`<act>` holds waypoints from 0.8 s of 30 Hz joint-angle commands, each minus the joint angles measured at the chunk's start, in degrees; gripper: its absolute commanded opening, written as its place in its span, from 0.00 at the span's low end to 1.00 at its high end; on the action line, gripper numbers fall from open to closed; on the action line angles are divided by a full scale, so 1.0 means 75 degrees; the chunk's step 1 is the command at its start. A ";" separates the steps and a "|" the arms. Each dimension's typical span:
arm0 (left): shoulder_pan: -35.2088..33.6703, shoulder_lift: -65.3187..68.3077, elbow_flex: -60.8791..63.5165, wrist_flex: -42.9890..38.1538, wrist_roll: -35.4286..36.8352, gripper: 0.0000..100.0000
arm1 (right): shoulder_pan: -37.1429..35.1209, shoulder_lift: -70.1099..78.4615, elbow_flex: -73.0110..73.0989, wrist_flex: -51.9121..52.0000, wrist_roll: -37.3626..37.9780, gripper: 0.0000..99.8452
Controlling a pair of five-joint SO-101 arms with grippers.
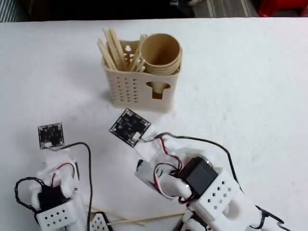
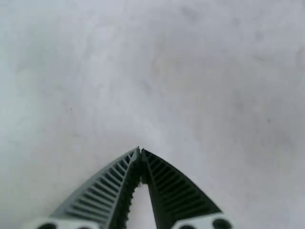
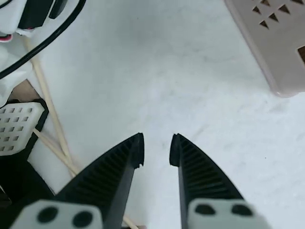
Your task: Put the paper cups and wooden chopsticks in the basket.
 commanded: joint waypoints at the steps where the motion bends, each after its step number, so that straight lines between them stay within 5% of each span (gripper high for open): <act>1: -0.0064 -0.0064 -0.0035 0.0035 0.0070 0.02 | -0.0229 -0.0111 -0.0281 0.0041 -0.0094 0.11; 8: -0.0064 -0.0064 -0.0035 0.0035 0.0070 0.02 | -0.1682 -0.0100 -0.0094 0.0252 -0.0117 0.11; 17: -0.0064 -0.0064 -0.0035 0.0035 0.0070 0.02 | -0.1659 -0.0088 0.0668 -0.0557 -0.0059 0.11; 24: -0.0064 -0.0064 -0.0035 0.0035 0.0070 0.02 | -0.0592 0.0229 0.0750 -0.1096 0.0199 0.11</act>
